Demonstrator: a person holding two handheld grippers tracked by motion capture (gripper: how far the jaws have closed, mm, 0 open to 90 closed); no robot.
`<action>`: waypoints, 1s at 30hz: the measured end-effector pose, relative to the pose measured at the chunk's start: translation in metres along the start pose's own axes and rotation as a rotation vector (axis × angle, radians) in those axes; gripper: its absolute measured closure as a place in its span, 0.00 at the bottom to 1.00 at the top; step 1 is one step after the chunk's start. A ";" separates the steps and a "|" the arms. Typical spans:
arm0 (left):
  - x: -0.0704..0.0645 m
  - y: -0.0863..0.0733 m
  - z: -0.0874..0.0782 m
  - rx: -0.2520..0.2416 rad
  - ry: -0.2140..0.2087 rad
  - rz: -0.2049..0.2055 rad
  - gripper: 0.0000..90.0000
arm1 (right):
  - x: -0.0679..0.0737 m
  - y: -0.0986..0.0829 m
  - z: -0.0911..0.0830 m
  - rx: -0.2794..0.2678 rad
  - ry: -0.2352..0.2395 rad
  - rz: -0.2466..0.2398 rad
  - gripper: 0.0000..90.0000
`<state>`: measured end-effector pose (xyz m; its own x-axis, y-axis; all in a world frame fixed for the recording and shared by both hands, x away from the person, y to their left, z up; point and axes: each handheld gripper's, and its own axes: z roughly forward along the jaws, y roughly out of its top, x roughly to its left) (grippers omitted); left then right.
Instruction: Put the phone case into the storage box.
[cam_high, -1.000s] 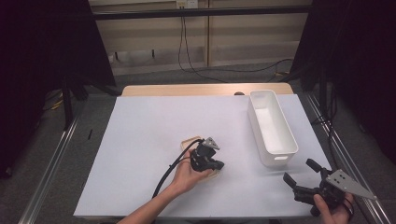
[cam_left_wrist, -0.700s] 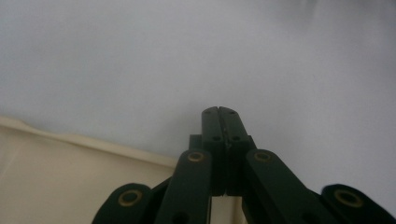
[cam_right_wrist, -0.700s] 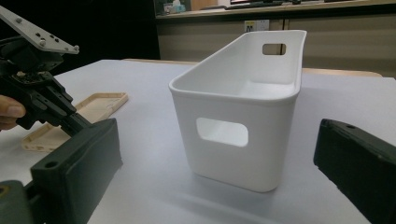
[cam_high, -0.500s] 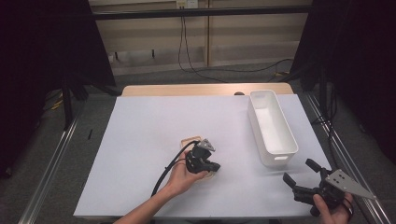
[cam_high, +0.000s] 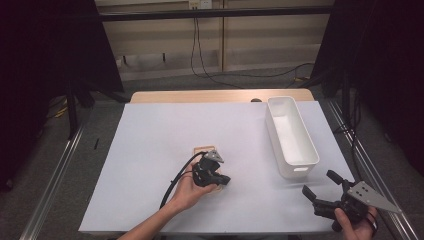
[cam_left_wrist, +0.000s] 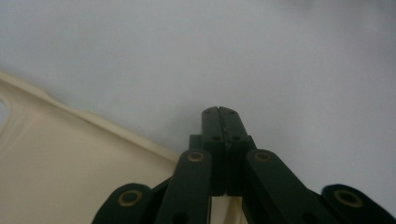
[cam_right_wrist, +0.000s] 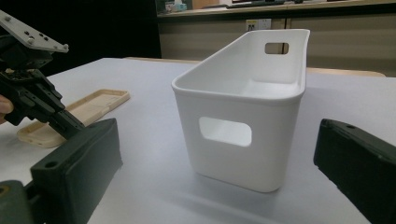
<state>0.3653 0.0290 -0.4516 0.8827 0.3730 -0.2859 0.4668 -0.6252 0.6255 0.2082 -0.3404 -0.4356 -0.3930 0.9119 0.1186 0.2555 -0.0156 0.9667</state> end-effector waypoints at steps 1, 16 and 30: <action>0.001 -0.002 -0.002 0.004 -0.003 -0.005 1.00 | 0.000 0.000 0.000 -0.002 -0.002 0.005 0.01; 0.006 -0.012 -0.013 0.004 -0.006 -0.021 1.00 | 0.000 0.000 0.000 -0.003 -0.003 0.007 0.01; 0.009 -0.018 -0.020 0.015 -0.005 -0.023 1.00 | 0.001 0.000 0.000 -0.002 -0.003 0.003 0.01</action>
<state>0.3638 0.0577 -0.4506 0.8718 0.3839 -0.3043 0.4880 -0.6264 0.6078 0.2075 -0.3398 -0.4355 -0.3890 0.9132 0.1212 0.2548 -0.0197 0.9668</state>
